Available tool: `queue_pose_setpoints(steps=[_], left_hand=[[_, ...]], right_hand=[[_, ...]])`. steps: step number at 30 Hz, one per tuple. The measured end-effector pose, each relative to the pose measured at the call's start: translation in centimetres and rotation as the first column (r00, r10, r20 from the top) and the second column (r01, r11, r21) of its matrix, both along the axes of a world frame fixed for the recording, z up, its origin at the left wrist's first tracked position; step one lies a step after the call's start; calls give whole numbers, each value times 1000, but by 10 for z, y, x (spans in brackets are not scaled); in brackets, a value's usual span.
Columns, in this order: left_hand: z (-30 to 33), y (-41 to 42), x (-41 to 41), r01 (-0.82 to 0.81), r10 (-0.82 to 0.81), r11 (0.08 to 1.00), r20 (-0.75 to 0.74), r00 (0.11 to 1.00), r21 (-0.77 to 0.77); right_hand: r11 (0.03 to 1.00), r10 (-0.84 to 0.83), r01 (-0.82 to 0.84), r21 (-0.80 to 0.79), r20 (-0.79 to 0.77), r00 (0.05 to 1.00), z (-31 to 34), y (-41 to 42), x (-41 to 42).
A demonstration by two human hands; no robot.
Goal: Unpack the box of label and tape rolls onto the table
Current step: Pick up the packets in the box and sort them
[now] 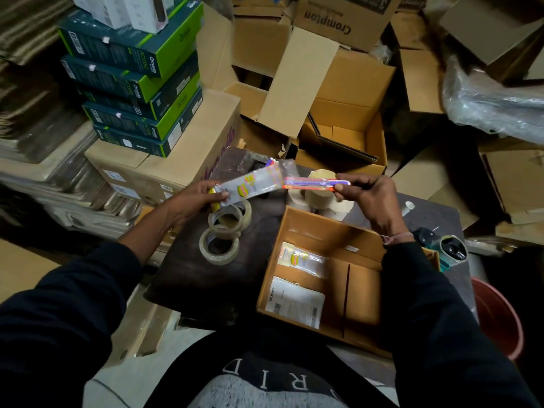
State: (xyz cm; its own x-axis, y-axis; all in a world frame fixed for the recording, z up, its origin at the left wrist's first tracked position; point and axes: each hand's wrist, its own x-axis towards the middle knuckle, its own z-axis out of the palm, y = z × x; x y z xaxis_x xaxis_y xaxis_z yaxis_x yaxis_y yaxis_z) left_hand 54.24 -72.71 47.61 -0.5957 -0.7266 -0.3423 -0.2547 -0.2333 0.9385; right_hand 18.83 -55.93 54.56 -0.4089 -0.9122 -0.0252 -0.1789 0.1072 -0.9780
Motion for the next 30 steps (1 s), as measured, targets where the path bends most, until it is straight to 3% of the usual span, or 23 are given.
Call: queue_pose_setpoints(steps=[3, 7, 15, 20, 24, 27, 30], left_hand=[[-11, -1, 12, -180, 179, 982, -29, 983, -51], [-22, -3, 27, -358, 358, 933, -102, 928, 18], [-32, -9, 34, -377, 378, 926, -69, 923, 33], [-38, -14, 36, -370, 372, 928, -82, 925, 40], [-45, -20, 39, -358, 361, 932, -80, 929, 53], [-49, -26, 39, -342, 345, 938, -72, 936, 51], [-50, -31, 39, -332, 336, 941, -81, 938, 59]], right_hand=[[998, -64, 67, 19, -119, 991, -1, -19, 5], [994, -100, 112, 15, -340, 935, -5, -61, 26], [985, 95, 41, 167, -725, 683, -53, -174, 63], [954, 219, 52, 294, -808, 547, -82, -209, 83], [933, 306, 4, 359, -803, 512, -89, -222, 94], [924, 328, -14, 381, -774, 542, -94, -229, 93], [938, 249, 24, 347, -717, 651, -107, -232, 84]])
